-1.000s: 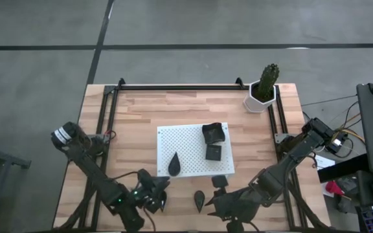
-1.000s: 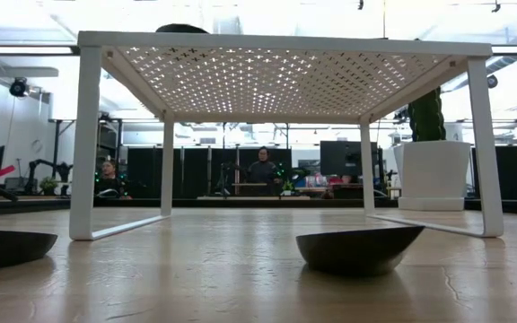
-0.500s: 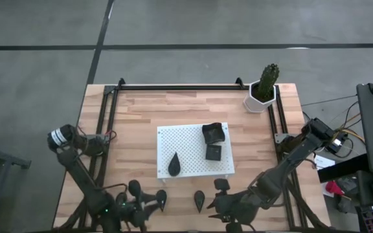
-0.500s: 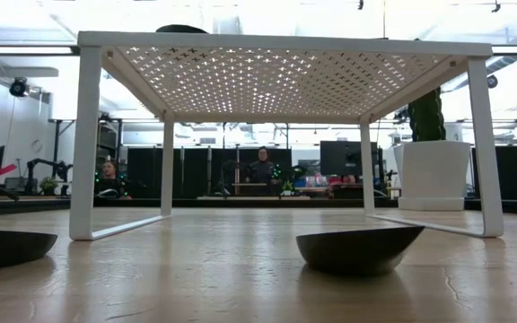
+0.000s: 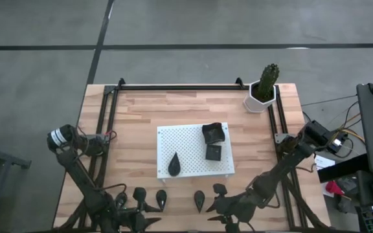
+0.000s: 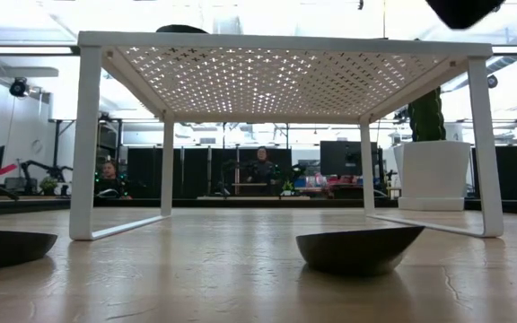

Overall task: Pick & Place Mini shaped plates
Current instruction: Stack the drop-shaped plate on the other drop-shaped plate on the shelf

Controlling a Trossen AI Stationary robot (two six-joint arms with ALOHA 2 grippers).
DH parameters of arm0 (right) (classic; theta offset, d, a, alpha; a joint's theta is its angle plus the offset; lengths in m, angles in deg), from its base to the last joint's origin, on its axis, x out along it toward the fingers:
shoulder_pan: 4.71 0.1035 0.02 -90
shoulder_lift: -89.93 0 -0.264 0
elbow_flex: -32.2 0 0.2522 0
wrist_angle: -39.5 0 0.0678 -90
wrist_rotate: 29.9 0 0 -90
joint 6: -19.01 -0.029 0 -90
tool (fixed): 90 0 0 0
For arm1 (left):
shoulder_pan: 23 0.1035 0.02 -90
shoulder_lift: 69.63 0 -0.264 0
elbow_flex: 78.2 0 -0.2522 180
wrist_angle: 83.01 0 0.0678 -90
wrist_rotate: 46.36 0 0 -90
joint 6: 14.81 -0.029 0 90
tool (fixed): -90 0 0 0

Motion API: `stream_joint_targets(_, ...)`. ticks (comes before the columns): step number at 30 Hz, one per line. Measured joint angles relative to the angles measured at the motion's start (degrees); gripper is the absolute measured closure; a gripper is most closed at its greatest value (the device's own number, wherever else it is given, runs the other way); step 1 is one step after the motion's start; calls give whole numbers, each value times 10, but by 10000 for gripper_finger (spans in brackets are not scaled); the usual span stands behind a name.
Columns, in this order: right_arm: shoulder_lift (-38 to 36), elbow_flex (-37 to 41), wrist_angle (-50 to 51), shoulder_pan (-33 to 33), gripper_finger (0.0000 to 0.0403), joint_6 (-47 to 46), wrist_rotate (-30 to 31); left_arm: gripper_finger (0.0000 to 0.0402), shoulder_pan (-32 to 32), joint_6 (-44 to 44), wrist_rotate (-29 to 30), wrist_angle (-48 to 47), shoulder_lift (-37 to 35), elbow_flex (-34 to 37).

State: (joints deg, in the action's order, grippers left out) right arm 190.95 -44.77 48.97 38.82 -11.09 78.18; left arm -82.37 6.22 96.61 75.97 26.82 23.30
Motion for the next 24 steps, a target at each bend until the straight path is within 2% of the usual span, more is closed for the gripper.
stream_joint_targets(4,31,11,-24,2,271,-59,25,273,-2,46,-15,1,0,16)
stream_joint_targets(10,77,10,-26,4,271,-277,31,273,1,79,2,2,1,32)
stream_joint_targets(20,126,-22,-17,0,271,-428,41,273,4,52,25,6,1,32)
stream_joint_targets(24,126,-20,-7,-4,271,-488,66,274,4,49,26,6,1,33)
